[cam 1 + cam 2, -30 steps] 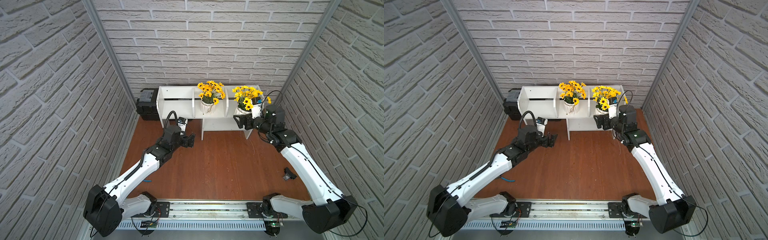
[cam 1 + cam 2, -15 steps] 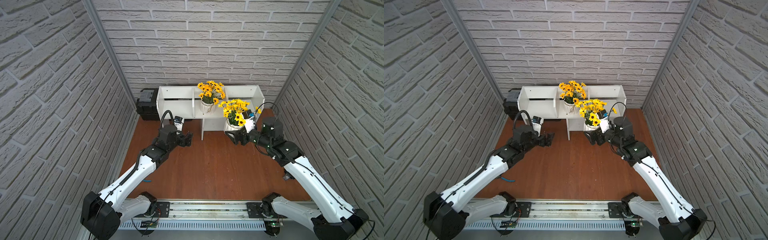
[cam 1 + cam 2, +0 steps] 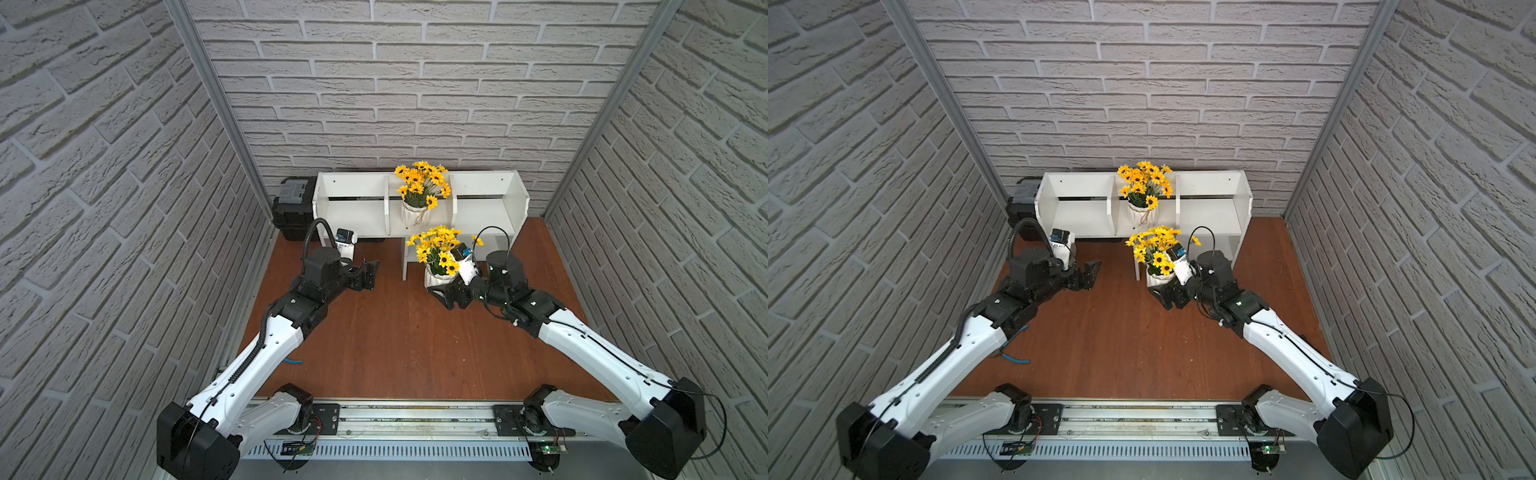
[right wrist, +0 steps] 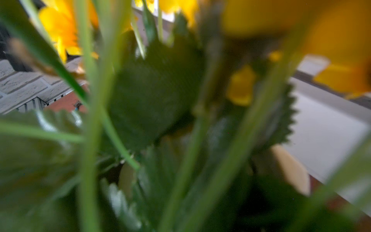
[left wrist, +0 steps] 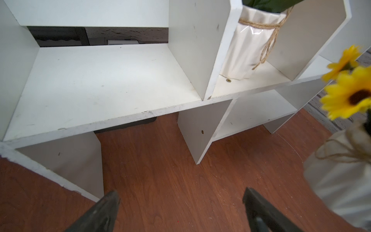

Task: Take the sunflower pots off the shelves
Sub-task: Place the sunflower pot at the center of the board.

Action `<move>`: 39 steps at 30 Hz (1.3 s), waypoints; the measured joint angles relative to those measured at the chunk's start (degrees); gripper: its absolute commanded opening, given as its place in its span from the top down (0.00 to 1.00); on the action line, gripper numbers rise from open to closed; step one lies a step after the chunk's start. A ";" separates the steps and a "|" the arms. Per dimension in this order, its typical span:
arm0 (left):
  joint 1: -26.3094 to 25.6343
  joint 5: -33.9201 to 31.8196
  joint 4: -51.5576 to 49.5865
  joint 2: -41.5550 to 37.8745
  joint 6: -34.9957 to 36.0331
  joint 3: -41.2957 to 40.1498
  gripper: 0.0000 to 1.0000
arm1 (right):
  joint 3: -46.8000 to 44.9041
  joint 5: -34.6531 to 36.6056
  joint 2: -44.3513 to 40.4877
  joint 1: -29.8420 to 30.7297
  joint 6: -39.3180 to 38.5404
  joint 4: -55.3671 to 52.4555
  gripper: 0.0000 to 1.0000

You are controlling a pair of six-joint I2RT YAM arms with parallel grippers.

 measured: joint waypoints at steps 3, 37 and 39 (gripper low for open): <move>0.04 0.04 0.00 -0.35 0.00 -0.02 0.02 | -1.66 0.55 1.40 1.75 -0.20 1.95 0.76; 1.92 -0.74 -3.37 -5.60 0.15 6.78 0.02 | -4.48 4.11 32.57 15.69 0.22 30.75 0.77; 1.92 -0.87 -3.54 -5.75 0.15 6.78 0.02 | -4.44 4.59 34.49 15.85 0.35 32.70 0.77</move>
